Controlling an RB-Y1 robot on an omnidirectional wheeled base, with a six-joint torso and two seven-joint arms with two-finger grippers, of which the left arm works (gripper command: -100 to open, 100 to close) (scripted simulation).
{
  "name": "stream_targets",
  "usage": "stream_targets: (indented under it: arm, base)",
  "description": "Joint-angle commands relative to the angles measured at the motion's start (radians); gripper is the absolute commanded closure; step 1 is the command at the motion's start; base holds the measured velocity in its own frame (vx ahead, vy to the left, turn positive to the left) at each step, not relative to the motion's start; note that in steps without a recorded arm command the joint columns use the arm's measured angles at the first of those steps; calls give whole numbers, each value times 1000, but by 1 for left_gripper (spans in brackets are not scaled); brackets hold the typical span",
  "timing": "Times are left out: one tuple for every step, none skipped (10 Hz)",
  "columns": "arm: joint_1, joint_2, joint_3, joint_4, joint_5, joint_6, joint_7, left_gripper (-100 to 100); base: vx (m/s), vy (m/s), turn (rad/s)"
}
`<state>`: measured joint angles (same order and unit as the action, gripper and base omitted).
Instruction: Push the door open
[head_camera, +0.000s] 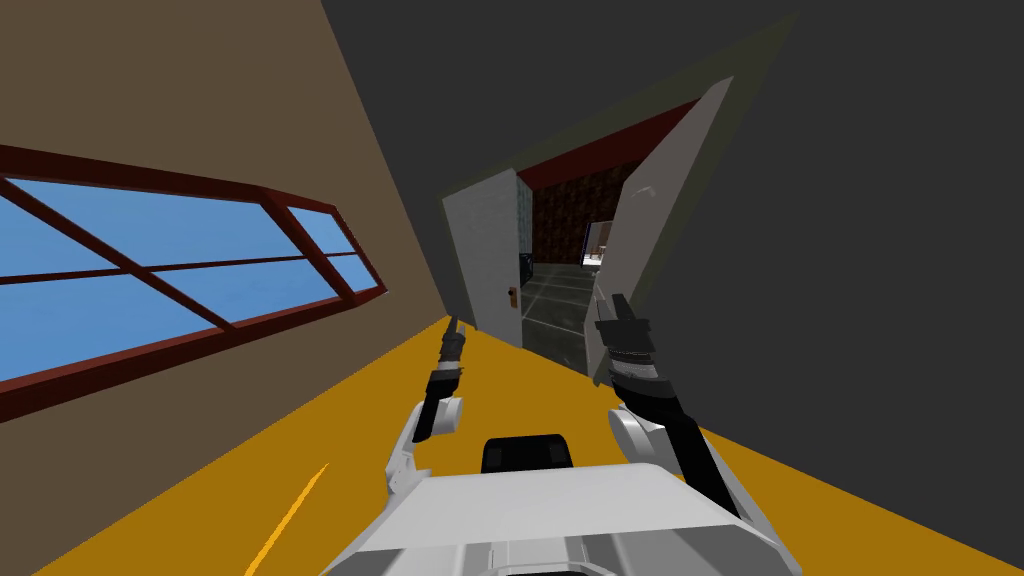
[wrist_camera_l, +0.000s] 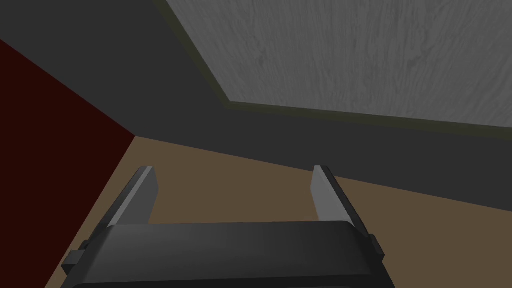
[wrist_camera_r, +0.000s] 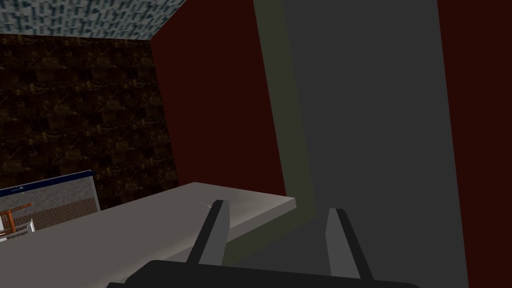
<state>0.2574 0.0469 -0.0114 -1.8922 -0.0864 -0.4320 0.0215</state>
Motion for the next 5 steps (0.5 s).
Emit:
stream_targets:
  arm:
    - [-30,4,-9,50,2,-2,5,-100]
    - [-48,8,-14,81,3,-2,8,-100]
    - [-66,11,-19,111,4,-3,11,-100]
    - [-85,13,-25,137,5,-4,14,-100]
    - [-104,16,-30,166,7,-5,17,-100]
  base:
    - [93,25,-33]
    - [97,34,-34]
    - [86,52,-28]
    - [100,62,-34]
    - [108,36,-43]
